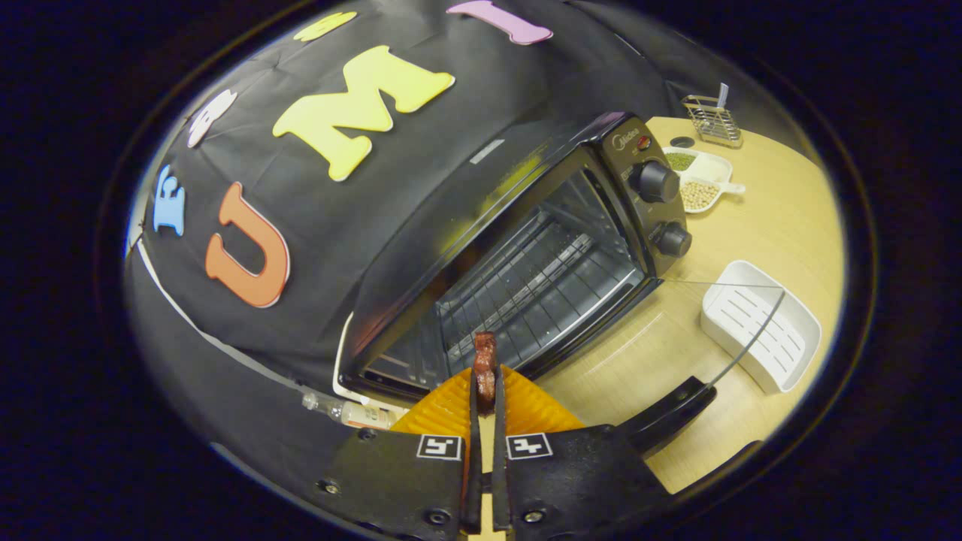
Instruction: Open the toaster oven, put the food inside, and close the toaster oven door.
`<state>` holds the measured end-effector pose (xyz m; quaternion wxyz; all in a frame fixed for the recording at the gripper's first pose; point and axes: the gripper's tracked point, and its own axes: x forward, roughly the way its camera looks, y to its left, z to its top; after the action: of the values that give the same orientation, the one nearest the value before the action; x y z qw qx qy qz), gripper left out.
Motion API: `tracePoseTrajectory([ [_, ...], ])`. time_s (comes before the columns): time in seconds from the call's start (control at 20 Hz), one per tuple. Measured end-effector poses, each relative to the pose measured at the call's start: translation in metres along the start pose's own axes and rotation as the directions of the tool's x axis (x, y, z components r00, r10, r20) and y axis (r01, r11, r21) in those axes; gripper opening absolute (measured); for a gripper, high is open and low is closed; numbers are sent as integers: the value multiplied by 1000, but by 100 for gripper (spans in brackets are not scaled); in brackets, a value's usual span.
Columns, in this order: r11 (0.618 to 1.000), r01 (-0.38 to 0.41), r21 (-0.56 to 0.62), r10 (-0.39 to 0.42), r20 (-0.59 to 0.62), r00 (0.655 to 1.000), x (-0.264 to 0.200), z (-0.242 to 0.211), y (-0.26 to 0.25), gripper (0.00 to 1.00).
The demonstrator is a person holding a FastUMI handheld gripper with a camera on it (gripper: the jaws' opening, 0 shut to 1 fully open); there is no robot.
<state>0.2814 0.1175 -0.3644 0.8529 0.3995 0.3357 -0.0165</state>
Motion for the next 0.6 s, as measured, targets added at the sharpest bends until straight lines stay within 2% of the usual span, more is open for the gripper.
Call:
tracePoseTrajectory([
  [0.05, 998, -13, 62, 14, -12, 1000, -3, -3, -1, 9],
  [0.15, 981, 30, 190, -20, -52, 998, -6, -13, -18, 8],
  [0.3, 981, -16, 194, 12, 22, 1000, -5, -4, -21, 9],
  [0.4, 953, -69, 293, 67, 19, 998, -9, -8, -18, 9],
  [0.5, 925, -73, 372, 70, 22, 997, -9, -9, -27, 9],
  [0.6, 929, -107, 356, 92, 60, 994, -11, -13, -36, 8],
])
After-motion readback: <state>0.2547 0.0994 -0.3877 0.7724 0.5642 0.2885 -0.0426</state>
